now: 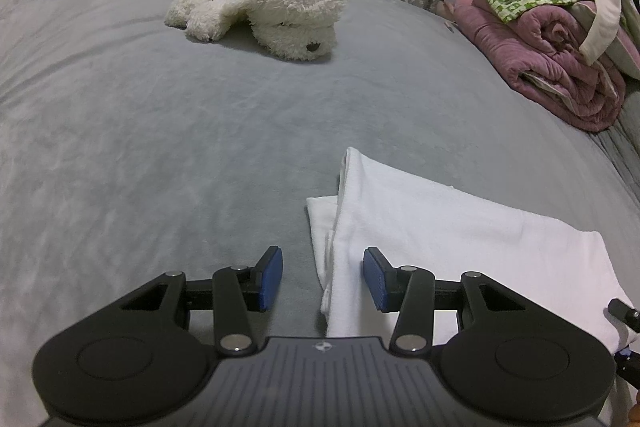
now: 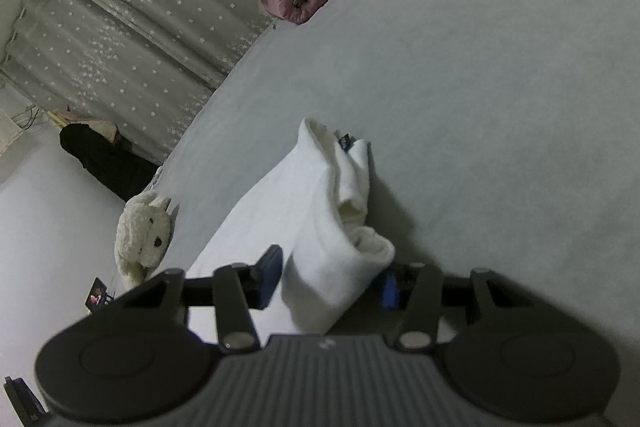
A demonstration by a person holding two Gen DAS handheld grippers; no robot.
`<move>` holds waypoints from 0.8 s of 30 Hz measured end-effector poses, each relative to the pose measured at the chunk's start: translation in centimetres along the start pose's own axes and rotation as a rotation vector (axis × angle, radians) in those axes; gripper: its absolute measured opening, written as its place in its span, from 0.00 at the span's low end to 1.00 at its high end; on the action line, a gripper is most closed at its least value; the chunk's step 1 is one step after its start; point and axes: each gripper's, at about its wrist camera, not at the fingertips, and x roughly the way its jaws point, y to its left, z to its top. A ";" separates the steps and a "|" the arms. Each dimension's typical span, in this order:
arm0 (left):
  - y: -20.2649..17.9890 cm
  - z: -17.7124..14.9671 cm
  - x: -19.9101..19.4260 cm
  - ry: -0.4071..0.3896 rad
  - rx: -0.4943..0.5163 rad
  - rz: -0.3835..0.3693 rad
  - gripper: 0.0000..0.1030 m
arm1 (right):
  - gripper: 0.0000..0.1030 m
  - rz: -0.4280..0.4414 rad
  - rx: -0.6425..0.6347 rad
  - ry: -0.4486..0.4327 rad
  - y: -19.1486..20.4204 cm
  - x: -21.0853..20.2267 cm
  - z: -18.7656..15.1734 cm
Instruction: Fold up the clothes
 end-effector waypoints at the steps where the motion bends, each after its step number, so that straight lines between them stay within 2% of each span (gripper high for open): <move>1: 0.0 0.0 0.0 0.000 0.001 0.000 0.43 | 0.52 0.004 0.000 0.001 0.0 0.1 0.0; 4: 0.0 -0.1 -0.1 -0.001 0.004 0.000 0.43 | 0.51 -0.006 -0.015 -0.010 0.2 0.0 -0.2; 5: 0.0 -0.1 -0.1 -0.001 0.004 0.000 0.43 | 0.42 -0.011 -0.020 -0.015 0.3 -0.1 -0.3; 7: -0.1 -0.1 -0.1 0.000 0.004 0.000 0.43 | 0.32 -0.018 -0.033 -0.024 0.5 -0.2 -0.3; 24: -0.4 -0.2 0.0 0.004 0.009 0.000 0.43 | 0.35 -0.055 -0.072 -0.024 0.9 0.1 -0.9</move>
